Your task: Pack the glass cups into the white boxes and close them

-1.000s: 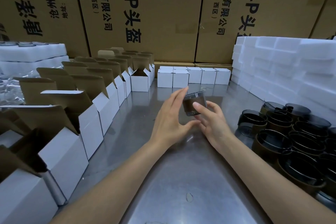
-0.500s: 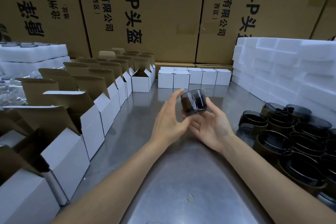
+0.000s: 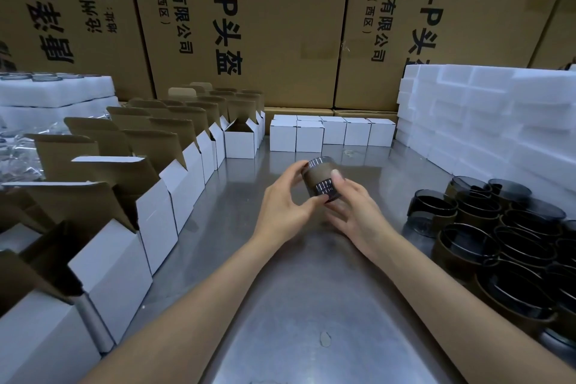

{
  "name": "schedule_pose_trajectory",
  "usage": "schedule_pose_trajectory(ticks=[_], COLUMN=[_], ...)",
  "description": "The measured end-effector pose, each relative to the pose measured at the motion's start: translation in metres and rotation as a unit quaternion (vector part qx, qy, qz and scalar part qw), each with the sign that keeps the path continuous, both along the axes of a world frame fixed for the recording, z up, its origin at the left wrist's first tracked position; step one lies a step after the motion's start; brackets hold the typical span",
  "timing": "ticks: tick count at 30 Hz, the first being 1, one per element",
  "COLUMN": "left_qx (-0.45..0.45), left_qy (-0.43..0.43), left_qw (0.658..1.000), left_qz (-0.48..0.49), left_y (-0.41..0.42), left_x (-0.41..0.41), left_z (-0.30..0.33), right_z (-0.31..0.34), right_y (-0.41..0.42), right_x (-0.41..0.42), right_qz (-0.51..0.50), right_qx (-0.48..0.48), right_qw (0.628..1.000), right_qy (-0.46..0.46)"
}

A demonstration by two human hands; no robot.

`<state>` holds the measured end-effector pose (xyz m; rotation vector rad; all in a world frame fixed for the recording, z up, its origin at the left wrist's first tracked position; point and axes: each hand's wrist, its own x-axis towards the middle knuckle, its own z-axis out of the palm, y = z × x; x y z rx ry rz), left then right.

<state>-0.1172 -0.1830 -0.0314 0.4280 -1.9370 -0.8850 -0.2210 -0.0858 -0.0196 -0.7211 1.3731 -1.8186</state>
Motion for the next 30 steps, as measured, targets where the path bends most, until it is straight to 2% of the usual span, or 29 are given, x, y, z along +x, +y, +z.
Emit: schedule_pose_trajectory(ticks=[4, 7, 10, 13, 17, 21, 25, 30], left_qx=[0.056, 0.039, 0.042, 0.044, 0.03, -0.006, -0.067, -0.037], left_qy=[-0.002, -0.038, -0.081, -0.075, -0.073, -0.112, -0.205, -0.243], left_qw=[0.997, 0.997, 0.994, 0.994, 0.994, 0.992, 0.974, 0.966], left_qz=[-0.055, -0.058, -0.057, -0.062, -0.069, -0.065, -0.063, -0.076], left_y=[0.0, 0.001, 0.002, 0.004, 0.004, 0.002, -0.001, -0.001], left_x=[-0.003, -0.003, -0.002, 0.0, 0.001, 0.0, 0.0, 0.002], left_z=[-0.003, -0.004, -0.003, 0.0, -0.001, -0.005, -0.01, -0.011], right_z=[0.005, 0.002, -0.004, -0.006, -0.009, -0.013, -0.014, -0.016], right_y=[0.0, 0.001, 0.001, 0.001, 0.001, 0.002, 0.0, -0.002], right_x=[-0.007, -0.008, -0.008, -0.009, -0.009, -0.01, -0.011, -0.008], right_qz=[0.051, 0.025, -0.045, -0.091, -0.114, -0.124, -0.114, -0.097], right_qx=[0.011, -0.027, -0.074, -0.074, -0.015, 0.012, 0.096, 0.142], right_qw=[0.995, 0.997, 0.996, 0.993, 0.984, 0.956, 0.933, 0.909], right_qy=[-0.085, -0.07, -0.025, 0.011, 0.138, 0.266, 0.327, 0.379])
